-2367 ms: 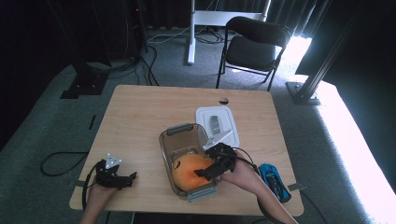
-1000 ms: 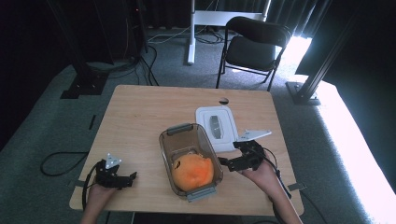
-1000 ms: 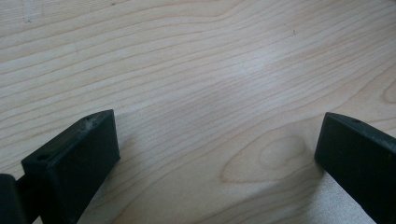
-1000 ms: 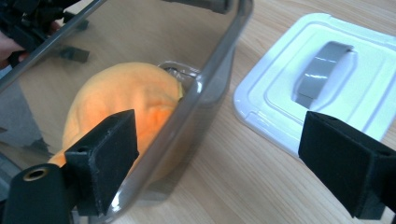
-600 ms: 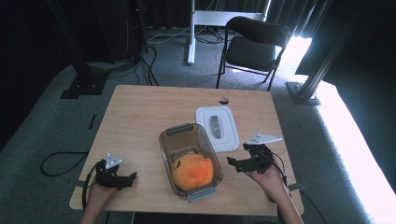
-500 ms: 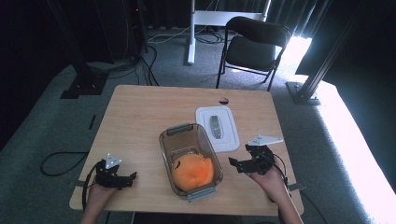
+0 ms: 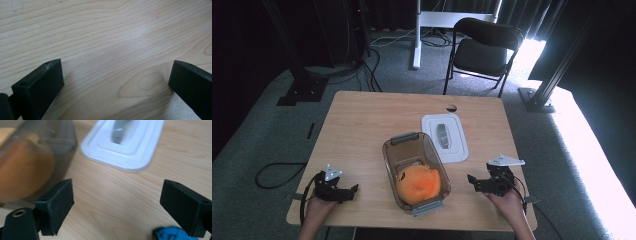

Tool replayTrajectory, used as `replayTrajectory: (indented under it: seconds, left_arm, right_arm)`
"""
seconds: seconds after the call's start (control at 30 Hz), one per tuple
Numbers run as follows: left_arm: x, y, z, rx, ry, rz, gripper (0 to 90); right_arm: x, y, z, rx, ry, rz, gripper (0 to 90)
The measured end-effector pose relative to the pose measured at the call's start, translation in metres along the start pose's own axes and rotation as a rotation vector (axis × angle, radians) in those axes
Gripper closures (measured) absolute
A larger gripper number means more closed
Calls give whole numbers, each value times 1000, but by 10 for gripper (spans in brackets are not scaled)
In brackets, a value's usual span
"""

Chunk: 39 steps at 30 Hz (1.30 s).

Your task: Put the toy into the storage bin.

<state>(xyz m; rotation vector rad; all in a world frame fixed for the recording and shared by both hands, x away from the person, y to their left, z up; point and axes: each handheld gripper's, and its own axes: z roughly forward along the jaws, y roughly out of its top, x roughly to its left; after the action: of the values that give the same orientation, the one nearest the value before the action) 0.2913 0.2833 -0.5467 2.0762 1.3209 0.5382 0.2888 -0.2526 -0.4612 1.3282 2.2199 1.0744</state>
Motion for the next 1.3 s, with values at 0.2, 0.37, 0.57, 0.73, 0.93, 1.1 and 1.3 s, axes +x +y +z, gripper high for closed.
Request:
replayTrajectory:
  seconds: [0.2, 0.37, 0.57, 0.73, 0.93, 1.1, 1.3]
  left_arm:
    - [0, 0, 0, 1, 0, 1, 1]
    - [0, 0, 0, 1, 0, 1, 1]
    - [0, 0, 0, 1, -1, 1, 1]
    - [0, 0, 0, 1, 0, 0, 1]
    - [0, 0, 0, 1, -1, 2, 1]
    - [0, 0, 0, 1, -1, 3, 1]
    - [0, 0, -1, 1, -1, 3, 1]
  right_arm:
    - [-14, -19, -4, 24, -51, 50, 114]
    - [-26, -38, -4, 69, -92, 87, 114]
    - [-39, -54, -7, 88, -158, 147, 114]
    - [-43, -69, -4, 121, -196, 171, 113]
    - [-43, -78, -2, 147, -238, 163, 114]
    - [-46, -84, -10, 143, -237, 185, 114]
    - [-47, -88, -3, 171, -221, 198, 114]
